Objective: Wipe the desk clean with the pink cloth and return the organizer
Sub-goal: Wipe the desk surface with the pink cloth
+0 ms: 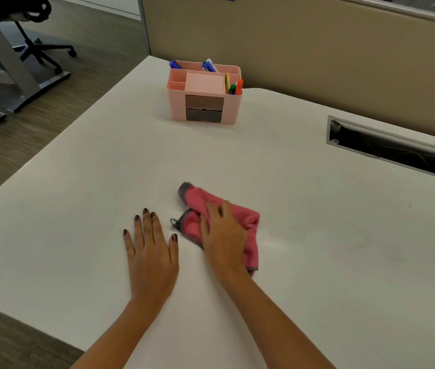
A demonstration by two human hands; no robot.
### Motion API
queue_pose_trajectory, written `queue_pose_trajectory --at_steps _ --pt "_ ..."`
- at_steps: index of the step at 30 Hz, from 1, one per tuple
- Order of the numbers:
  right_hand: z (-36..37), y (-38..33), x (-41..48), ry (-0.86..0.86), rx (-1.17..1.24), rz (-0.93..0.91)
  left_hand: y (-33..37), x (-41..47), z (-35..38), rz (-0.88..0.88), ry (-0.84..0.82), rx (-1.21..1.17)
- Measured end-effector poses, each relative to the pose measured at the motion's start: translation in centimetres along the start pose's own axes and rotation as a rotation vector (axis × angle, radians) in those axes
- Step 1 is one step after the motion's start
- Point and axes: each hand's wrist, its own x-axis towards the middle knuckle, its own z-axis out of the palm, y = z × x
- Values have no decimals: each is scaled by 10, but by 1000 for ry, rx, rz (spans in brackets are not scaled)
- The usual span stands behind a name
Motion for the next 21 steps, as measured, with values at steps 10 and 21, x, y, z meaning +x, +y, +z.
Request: queue_pose_trajectory --at_steps 10,21 --pt "-27 96 34 105 -76 442 -1 0 -1 12 -13 22" --pt "3 5 26 -22 77 115 -6 -5 -10 71 4 -104"
